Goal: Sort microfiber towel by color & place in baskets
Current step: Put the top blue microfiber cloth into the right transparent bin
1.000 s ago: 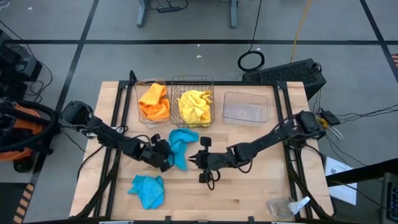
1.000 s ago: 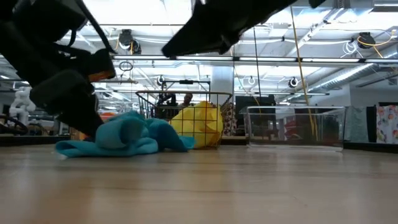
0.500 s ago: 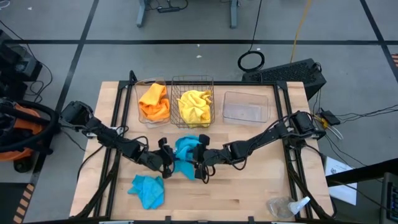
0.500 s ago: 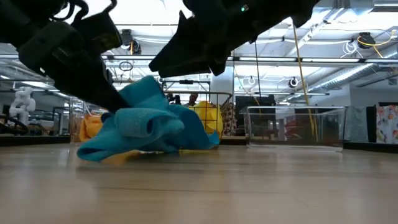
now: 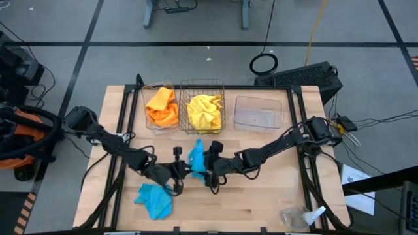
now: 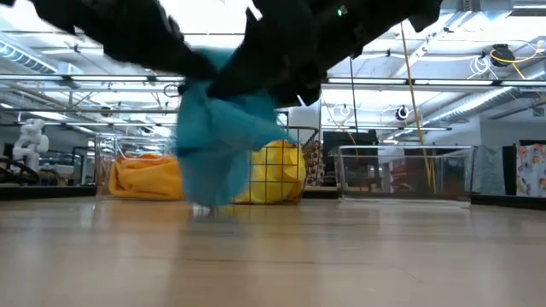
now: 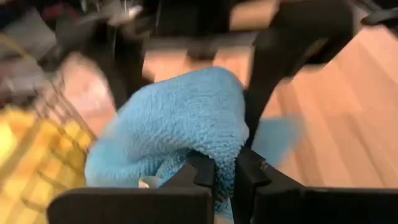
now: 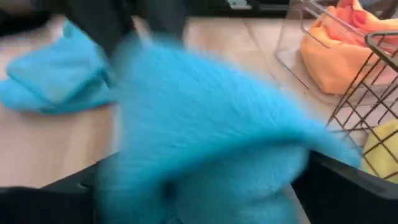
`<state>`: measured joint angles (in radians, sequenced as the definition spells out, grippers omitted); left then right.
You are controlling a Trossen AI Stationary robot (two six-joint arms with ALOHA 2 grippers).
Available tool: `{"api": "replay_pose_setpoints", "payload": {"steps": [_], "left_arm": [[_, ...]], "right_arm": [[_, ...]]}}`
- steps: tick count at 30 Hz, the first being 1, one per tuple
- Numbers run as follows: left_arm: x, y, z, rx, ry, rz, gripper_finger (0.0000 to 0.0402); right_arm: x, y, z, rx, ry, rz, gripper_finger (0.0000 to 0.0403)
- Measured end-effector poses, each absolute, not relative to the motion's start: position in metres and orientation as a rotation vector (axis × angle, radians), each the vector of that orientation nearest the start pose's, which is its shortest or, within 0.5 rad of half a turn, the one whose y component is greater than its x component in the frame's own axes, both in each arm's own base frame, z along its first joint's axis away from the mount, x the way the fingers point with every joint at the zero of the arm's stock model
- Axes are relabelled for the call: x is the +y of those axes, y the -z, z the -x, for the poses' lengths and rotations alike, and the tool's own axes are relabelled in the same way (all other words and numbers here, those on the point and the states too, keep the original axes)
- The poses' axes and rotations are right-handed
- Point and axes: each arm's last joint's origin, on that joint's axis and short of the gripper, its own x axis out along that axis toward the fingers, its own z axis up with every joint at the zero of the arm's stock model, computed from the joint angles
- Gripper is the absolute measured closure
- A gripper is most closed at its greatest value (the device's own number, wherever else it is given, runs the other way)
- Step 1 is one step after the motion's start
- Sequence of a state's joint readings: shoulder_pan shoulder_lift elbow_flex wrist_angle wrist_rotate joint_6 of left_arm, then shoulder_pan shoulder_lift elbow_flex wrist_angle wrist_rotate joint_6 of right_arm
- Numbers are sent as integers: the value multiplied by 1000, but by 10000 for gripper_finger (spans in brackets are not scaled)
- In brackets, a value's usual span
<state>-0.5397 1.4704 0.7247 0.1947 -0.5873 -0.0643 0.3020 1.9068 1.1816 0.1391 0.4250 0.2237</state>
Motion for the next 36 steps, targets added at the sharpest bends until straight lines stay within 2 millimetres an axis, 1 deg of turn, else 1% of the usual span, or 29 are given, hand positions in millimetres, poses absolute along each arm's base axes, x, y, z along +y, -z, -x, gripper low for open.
{"api": "replay_pose_setpoints", "payload": {"steps": [4, 7, 9, 13, 19, 21, 23, 27, 29, 32, 36], "left_arm": [[-147, -212, -263, 412, -31, -332, 383], [-150, -218, -264, 395, -16, -371, 383], [-151, -219, -264, 394, -14, -378, 383], [-150, -218, -264, 405, -16, -382, 378], [-148, -212, -261, 463, -41, -315, 357], [-146, -208, -259, 510, -61, -275, 348], [-144, -203, -255, 564, -85, -228, 338], [-143, -196, -249, 646, -118, -116, 308], [-144, -193, -246, 684, -108, -73, 287], [-149, -190, -240, 726, -97, -37, 250], [-155, -185, -229, 783, -107, -18, 208]], "right_arm": [[110, -184, -394, 528, 146, 78, 58], [111, -187, -396, 493, 128, 102, 83], [111, -188, -397, 485, 123, 115, 109], [111, -188, -397, 487, 119, 133, 187], [111, -185, -395, 516, 115, 162, 338], [110, -183, -394, 540, 115, 172, 379], [109, -181, -392, 571, 124, 184, 391], [108, -184, -389, 593, 142, 191, 372], [106, -190, -387, 585, 159, 194, 371], [104, -202, -378, 613, 159, 206, 383], [99, -228, -360, 638, 184, 224, 396]]}}
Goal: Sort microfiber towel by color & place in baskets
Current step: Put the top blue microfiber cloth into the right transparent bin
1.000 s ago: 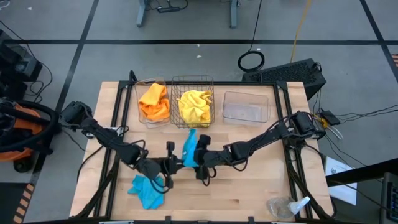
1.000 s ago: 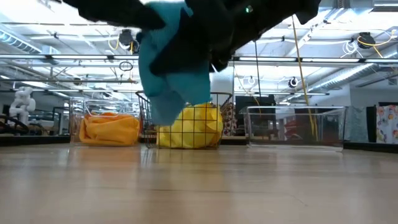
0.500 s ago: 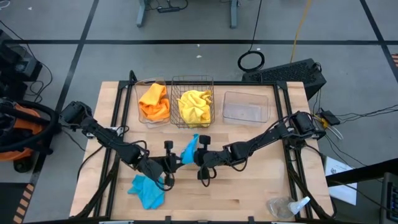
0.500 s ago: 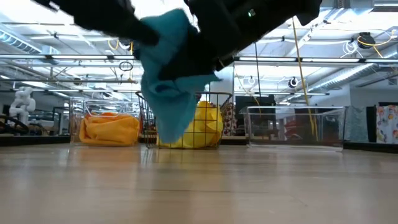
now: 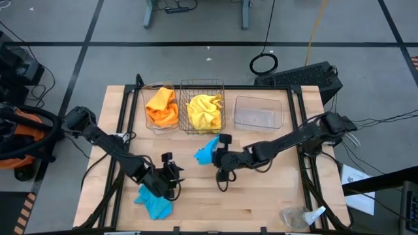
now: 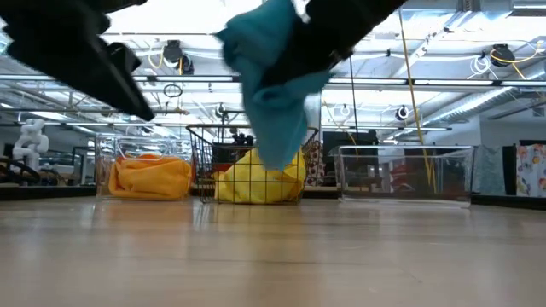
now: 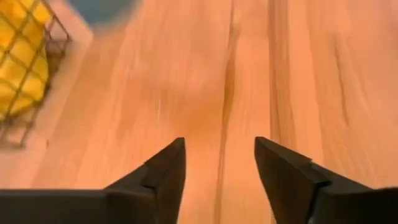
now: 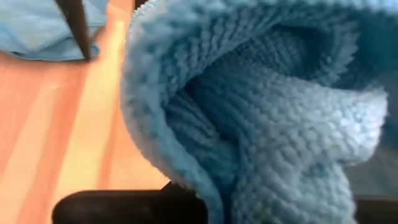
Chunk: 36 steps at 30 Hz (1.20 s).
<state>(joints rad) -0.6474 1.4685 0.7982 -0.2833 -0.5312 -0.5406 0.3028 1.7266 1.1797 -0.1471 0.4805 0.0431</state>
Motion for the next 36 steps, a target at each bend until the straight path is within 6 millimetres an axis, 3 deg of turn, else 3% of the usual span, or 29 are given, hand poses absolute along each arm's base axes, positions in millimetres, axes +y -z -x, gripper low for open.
{"api": "replay_pose_setpoints", "payload": {"steps": [9, 14, 19, 26, 31, 36], "left_arm": [[-169, -177, -202, 891, -154, 44, 178], [-177, -177, -193, 894, -123, 39, 178], [-183, -176, -187, 896, -100, 33, 178], [-186, -176, -185, 887, -94, 28, 178], [-188, -176, -182, 881, -89, 16, 178], [-188, -176, -181, 878, -88, 8, 178]], "right_arm": [[72, -283, -310, 696, 313, 301, 391], [42, -299, -288, 757, 408, 272, 391], [9, -306, -279, 791, 516, 213, 391], [-47, -297, -272, 859, 721, 89, 390], [-72, -264, -263, 905, 741, -50, 390], [-83, -237, -257, 901, 729, -117, 390]]}}
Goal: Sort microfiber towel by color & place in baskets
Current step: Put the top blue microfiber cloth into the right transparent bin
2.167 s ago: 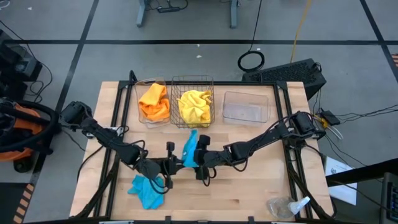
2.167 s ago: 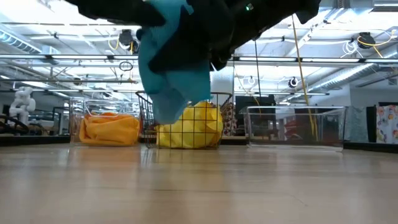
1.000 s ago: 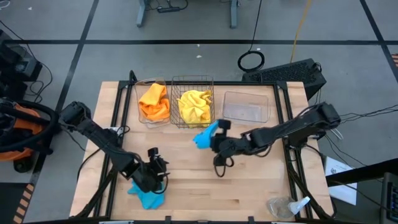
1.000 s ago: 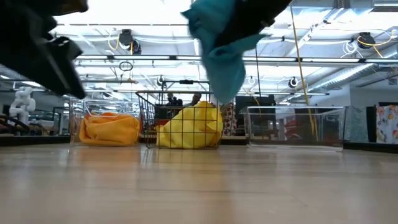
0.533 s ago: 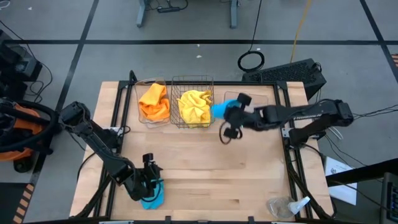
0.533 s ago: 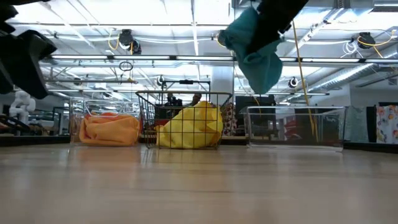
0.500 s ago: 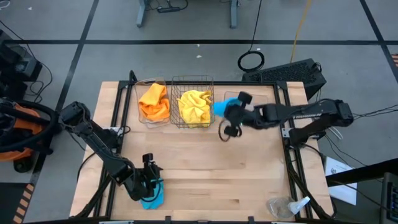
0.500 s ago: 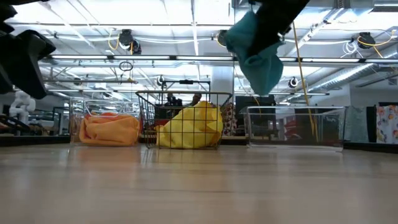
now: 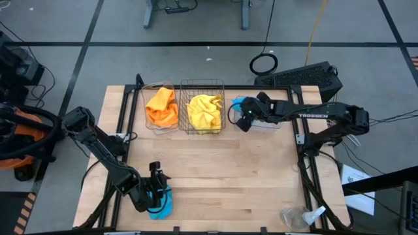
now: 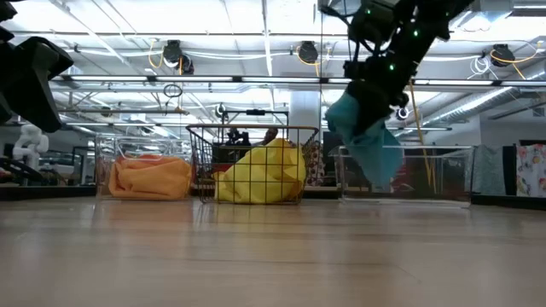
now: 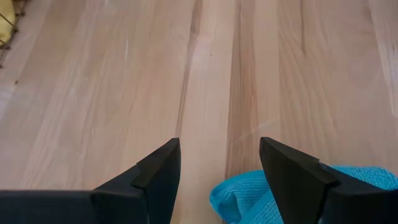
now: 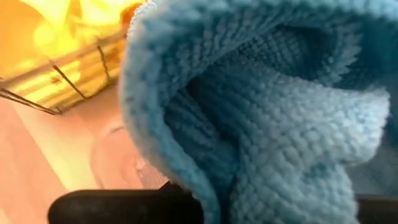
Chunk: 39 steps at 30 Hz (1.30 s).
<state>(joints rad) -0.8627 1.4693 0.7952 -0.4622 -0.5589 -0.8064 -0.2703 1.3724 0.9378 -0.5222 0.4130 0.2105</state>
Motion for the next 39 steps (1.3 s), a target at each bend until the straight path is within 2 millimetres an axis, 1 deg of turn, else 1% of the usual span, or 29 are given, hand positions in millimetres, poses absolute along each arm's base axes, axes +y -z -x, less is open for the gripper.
{"api": "replay_pose_setpoints", "payload": {"steps": [5, 15, 20, 24, 31, 35, 39], "left_arm": [[-188, -177, -182, 863, -102, 1, 178], [-188, -177, -182, 859, -104, 0, 178], [-188, -177, -182, 857, -103, 3, 178], [-188, -177, -182, 853, -104, 6, 178], [-188, -177, -182, 842, -114, 0, 178], [-188, -177, -182, 841, -114, 0, 178], [-188, -177, -182, 842, -114, -1, 178]], "right_arm": [[-88, -226, -249, 955, 758, -138, 389], [-82, -217, -228, 1163, 818, -194, 389], [-82, -217, -227, 1167, 816, -189, 381], [-82, -217, -228, 1165, 816, -192, 352], [-80, -216, -224, 1198, 825, -217, 275], [-77, -215, -221, 1259, 761, -269, 231], [-75, -221, -219, 1306, 721, -306, 197]]}}
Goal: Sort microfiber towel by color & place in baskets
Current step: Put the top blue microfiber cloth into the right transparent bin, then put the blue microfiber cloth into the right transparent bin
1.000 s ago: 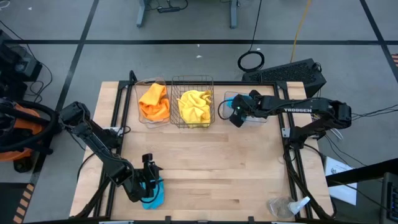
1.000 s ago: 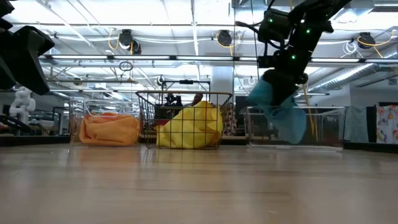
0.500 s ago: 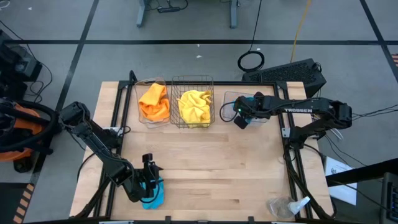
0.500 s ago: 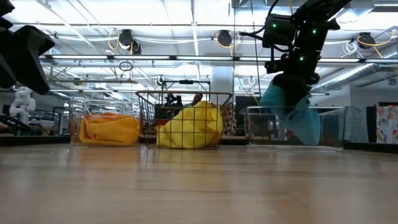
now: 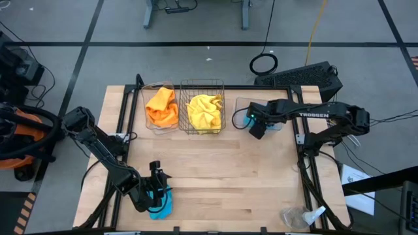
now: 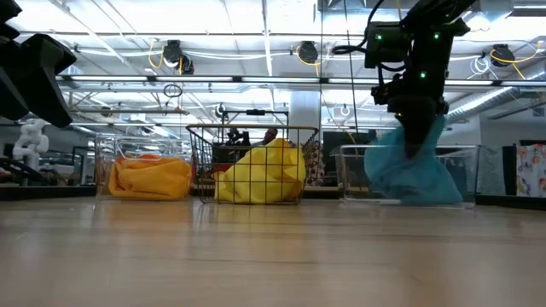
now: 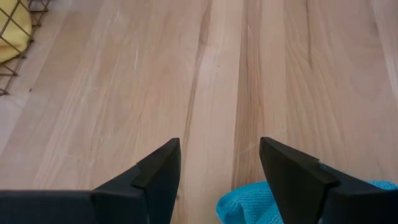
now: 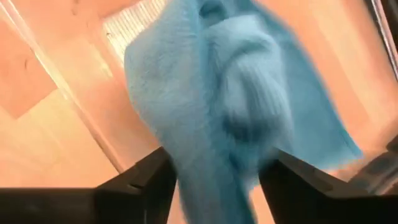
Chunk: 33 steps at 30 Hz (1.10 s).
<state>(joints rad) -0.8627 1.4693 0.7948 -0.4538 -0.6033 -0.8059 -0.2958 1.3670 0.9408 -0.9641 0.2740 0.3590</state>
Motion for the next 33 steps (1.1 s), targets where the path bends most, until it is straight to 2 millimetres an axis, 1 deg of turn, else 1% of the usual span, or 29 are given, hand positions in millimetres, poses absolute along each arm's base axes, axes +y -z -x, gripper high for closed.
{"api": "replay_pose_setpoints", "payload": {"steps": [6, 11, 15, 20, 25, 29, 31, 33], "left_arm": [[-188, -177, -182, 842, -112, -2, 178], [-191, -177, -180, 857, -88, 0, 178], [-193, -177, -176, 867, -76, 16, 178], [-196, -176, -173, 869, -64, 13, 178], [-198, -176, -171, 870, -65, 30, 178], [-199, -176, -170, 870, -60, 28, 178], [-199, -176, -170, 870, -60, 28, 178], [-199, -176, -170, 871, -61, 27, 178]], "right_arm": [[-75, -240, -221, 1319, 703, -310, 172], [-77, -260, -228, 1264, 701, -314, 168], [-78, -270, -230, 1234, 697, -309, 168], [-78, -273, -231, 1228, 712, -298, 168], [-78, -272, -221, 1303, 817, -246, 167], [-76, -271, -211, 1360, 935, -253, 167], [-75, -271, -210, 1357, 958, -261, 167], [-72, -272, -213, 1334, 945, -263, 167]]}}
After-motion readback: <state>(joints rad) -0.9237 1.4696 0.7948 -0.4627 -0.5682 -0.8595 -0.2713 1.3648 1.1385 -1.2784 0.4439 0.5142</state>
